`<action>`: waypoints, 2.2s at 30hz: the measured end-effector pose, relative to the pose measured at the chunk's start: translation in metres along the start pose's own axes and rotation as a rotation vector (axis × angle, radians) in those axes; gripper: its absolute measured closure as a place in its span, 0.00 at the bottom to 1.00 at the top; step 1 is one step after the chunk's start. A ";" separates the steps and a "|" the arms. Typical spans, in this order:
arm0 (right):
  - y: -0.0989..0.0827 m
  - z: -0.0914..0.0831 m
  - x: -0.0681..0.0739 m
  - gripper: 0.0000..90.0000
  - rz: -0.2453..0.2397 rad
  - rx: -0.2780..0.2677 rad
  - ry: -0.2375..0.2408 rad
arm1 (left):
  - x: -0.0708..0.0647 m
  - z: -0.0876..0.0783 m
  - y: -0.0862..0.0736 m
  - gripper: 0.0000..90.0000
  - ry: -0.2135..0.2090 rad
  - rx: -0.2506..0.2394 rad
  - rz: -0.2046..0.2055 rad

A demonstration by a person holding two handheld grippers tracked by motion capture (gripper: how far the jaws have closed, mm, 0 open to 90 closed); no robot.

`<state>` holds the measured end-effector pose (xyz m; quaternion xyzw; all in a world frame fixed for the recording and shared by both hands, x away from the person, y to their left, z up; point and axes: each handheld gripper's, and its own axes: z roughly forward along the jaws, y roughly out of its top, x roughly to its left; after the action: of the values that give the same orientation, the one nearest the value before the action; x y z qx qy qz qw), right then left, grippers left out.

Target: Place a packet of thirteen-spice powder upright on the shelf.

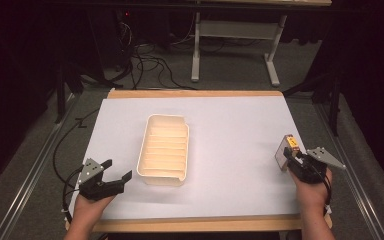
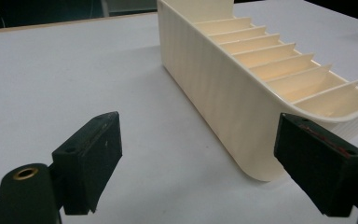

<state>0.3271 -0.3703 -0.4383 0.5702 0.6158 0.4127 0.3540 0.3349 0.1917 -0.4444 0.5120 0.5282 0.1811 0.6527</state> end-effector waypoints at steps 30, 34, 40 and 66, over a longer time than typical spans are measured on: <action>0.031 0.015 0.022 0.76 -0.114 -0.041 0.238 | 0.003 -0.002 -0.002 0.17 0.012 -0.009 0.005; 0.037 0.023 0.023 0.76 -0.134 -0.045 0.300 | 0.003 -0.002 -0.004 0.17 0.046 -0.005 -0.002; 0.041 0.043 0.026 0.76 -0.162 0.002 0.358 | 0.003 -0.006 -0.003 0.17 0.048 0.003 -0.002; 0.072 0.068 0.077 0.76 -0.263 -0.053 0.643 | 0.015 -0.008 0.006 0.17 0.078 -0.072 -0.002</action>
<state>0.4106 -0.2855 -0.3976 0.3175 0.7529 0.5381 0.2067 0.3352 0.2099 -0.4460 0.4800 0.5470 0.2194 0.6498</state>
